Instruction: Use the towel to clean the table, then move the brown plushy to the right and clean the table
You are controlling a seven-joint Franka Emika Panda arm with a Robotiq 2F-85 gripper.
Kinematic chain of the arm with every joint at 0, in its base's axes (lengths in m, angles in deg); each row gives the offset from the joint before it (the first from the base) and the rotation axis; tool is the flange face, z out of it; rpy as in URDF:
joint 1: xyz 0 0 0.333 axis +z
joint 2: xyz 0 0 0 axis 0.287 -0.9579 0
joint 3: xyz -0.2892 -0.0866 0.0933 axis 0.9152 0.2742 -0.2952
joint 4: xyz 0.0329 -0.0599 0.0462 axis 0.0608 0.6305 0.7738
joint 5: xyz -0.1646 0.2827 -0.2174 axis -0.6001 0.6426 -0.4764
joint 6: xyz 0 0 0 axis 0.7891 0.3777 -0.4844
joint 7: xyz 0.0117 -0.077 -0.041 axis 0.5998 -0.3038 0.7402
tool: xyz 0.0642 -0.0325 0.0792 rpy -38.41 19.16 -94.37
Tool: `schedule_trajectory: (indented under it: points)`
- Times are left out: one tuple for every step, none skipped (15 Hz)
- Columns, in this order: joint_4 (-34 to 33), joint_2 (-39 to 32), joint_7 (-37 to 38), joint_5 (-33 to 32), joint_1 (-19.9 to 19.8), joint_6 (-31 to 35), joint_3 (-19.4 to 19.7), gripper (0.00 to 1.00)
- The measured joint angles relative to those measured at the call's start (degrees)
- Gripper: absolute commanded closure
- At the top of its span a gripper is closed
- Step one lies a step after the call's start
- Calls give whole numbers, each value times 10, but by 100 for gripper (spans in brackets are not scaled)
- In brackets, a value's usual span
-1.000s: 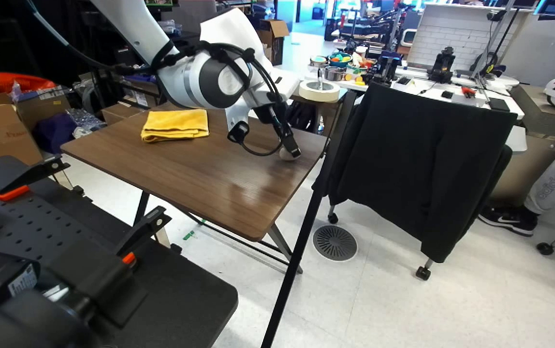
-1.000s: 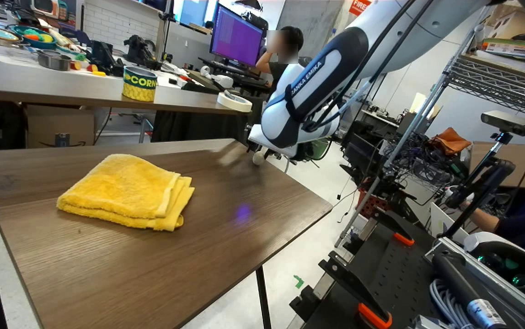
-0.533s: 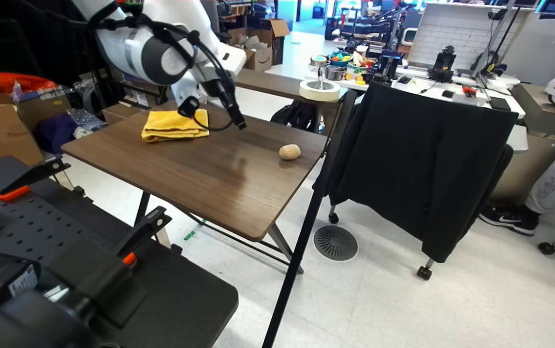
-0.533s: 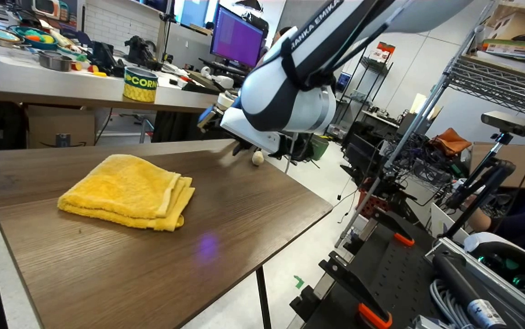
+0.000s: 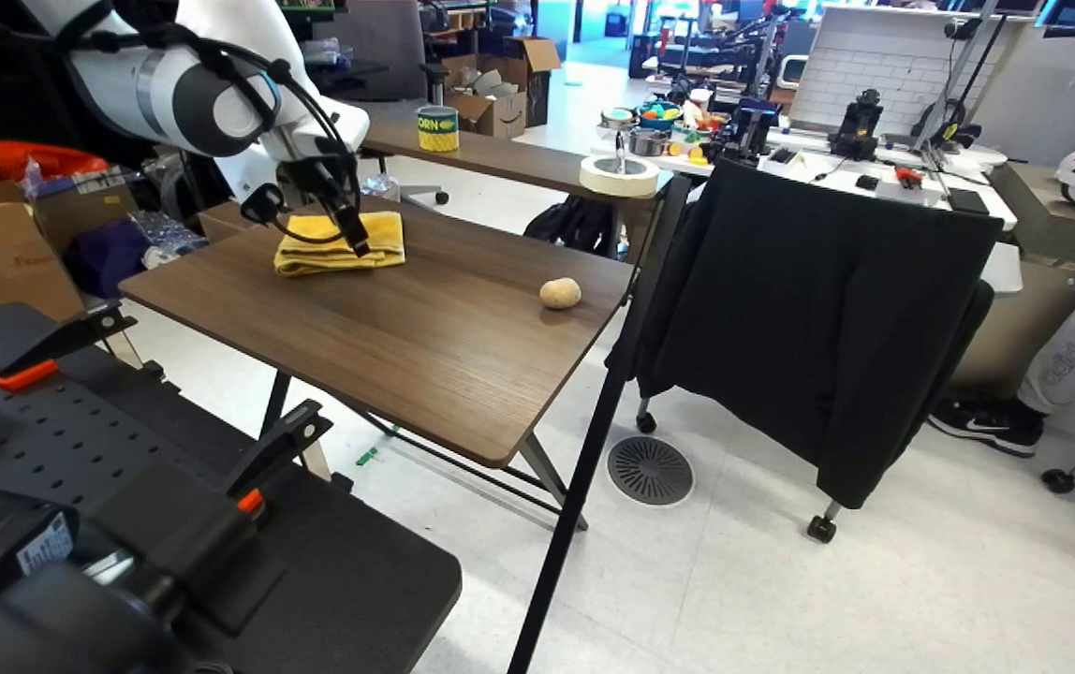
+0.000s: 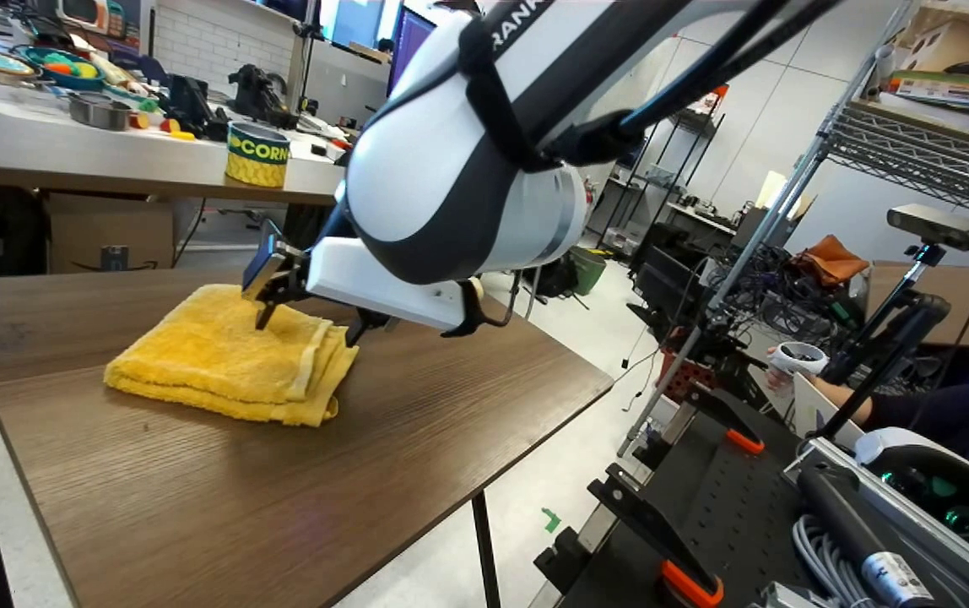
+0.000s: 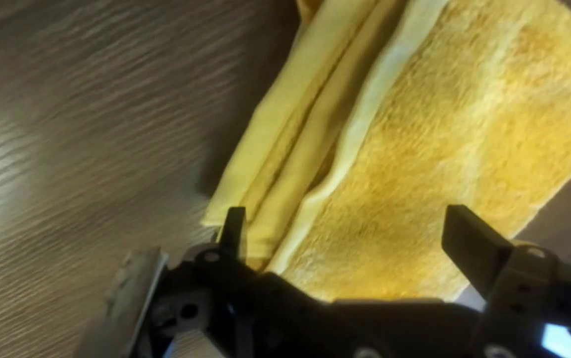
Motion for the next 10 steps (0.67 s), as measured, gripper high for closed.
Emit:
schedule_trajectory:
  points:
    - [-13,-8,1,-3,12,-12,3,0]
    - [-27,-15,3,-7,23,-22,4,0]
    - [-43,-21,10,-12,36,-34,8,0]
    - [-58,-27,17,-16,48,-45,13,0]
    - [-73,-33,27,-20,61,-56,20,0]
    - [-88,-41,38,-26,72,-70,29,0]
    - [-101,-48,46,-30,81,-79,36,0]
    - [-108,-54,49,-32,85,-81,39,0]
    - [-113,-57,50,-32,85,-82,41,0]
    - [-115,-60,50,-32,85,-82,42,0]
